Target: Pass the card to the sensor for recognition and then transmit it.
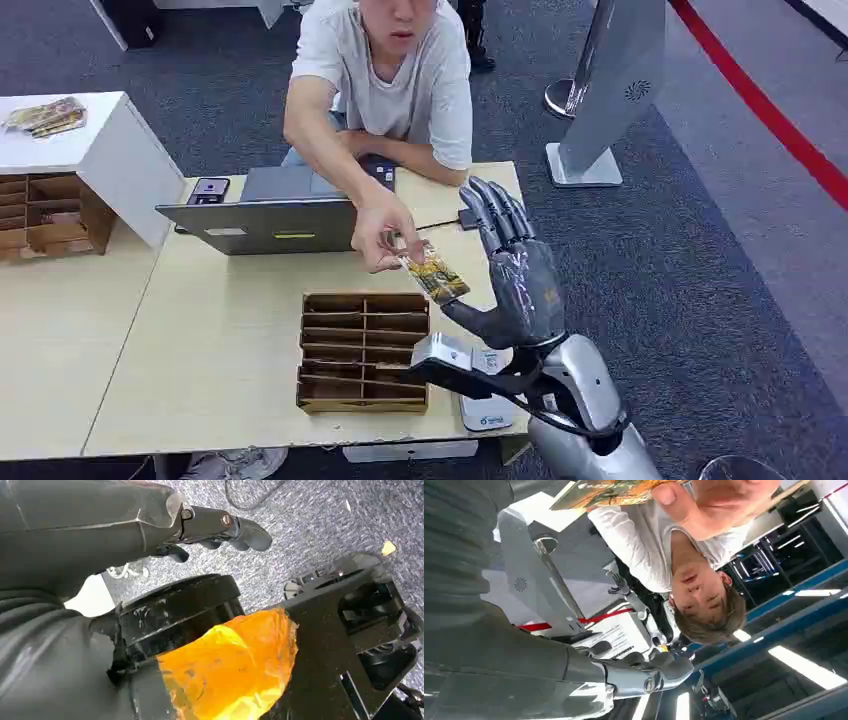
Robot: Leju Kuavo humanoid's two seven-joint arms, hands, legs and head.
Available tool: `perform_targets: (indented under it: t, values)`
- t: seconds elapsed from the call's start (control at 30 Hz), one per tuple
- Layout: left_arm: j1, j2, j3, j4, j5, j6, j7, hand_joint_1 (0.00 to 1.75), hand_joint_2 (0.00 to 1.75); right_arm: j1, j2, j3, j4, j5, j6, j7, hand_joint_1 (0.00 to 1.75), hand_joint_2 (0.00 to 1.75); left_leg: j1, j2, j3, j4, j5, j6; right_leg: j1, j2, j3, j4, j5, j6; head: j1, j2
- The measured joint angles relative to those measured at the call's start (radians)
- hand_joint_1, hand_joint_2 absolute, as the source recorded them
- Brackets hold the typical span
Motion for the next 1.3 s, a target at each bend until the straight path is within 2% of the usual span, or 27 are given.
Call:
perform_targets:
  t: [0.07, 0.1, 0.13, 0.17, 1.07, 1.3]
  values:
    - [0.000, 0.000, -0.001, -0.001, -0.001, -0.001, 0.000, 0.00, 0.00, -0.001, 0.001, 0.000, 0.002, 0.001, 0.000, 0.000, 0.00, 1.75, 0.000, 0.000, 0.000, 0.000, 0.000, 0.000, 0.000, 0.000, 0.000, 0.000, 0.000, 0.000, 0.000, 0.000]
    - [0.001, 0.000, -0.001, -0.001, -0.002, -0.002, 0.000, 0.00, 0.00, -0.001, 0.001, 0.000, 0.003, 0.000, 0.000, 0.000, 1.38, 1.75, 0.000, 0.000, 0.000, 0.000, 0.000, 0.000, 0.000, 0.000, 0.000, 0.000, 0.000, 0.000, 0.000, 0.000]
    - [0.001, 0.000, -0.001, -0.001, -0.003, -0.002, 0.000, 0.00, 0.00, -0.001, 0.001, 0.000, 0.003, 0.000, 0.000, 0.000, 1.61, 1.75, 0.000, 0.000, 0.000, 0.000, 0.000, 0.000, 0.000, 0.000, 0.000, 0.000, 0.000, 0.000, 0.000, 0.000]
    - [0.001, 0.000, -0.001, -0.001, -0.003, -0.002, 0.000, 0.00, 0.00, -0.001, 0.003, 0.000, 0.004, -0.001, 0.001, 0.000, 1.73, 1.75, 0.000, 0.000, 0.000, 0.000, 0.000, 0.000, 0.000, 0.000, 0.000, 0.000, 0.000, 0.000, 0.000, 0.000]
    - [0.002, 0.000, -0.002, -0.001, -0.013, -0.005, 0.000, 0.00, 0.00, -0.002, 0.009, 0.000, 0.005, -0.022, 0.008, -0.011, 1.75, 1.75, 0.000, 0.000, 0.000, 0.000, 0.000, 0.000, 0.000, 0.000, 0.000, 0.000, 0.000, 0.000, 0.000, 0.000]
    - [0.002, 0.000, -0.002, -0.001, -0.014, -0.004, 0.000, 0.00, 0.00, -0.002, 0.009, -0.002, 0.005, -0.083, 0.027, -0.023, 1.75, 1.75, 0.000, 0.000, 0.000, 0.000, 0.000, 0.000, 0.000, 0.000, 0.000, 0.000, 0.000, 0.000, 0.000, 0.000]
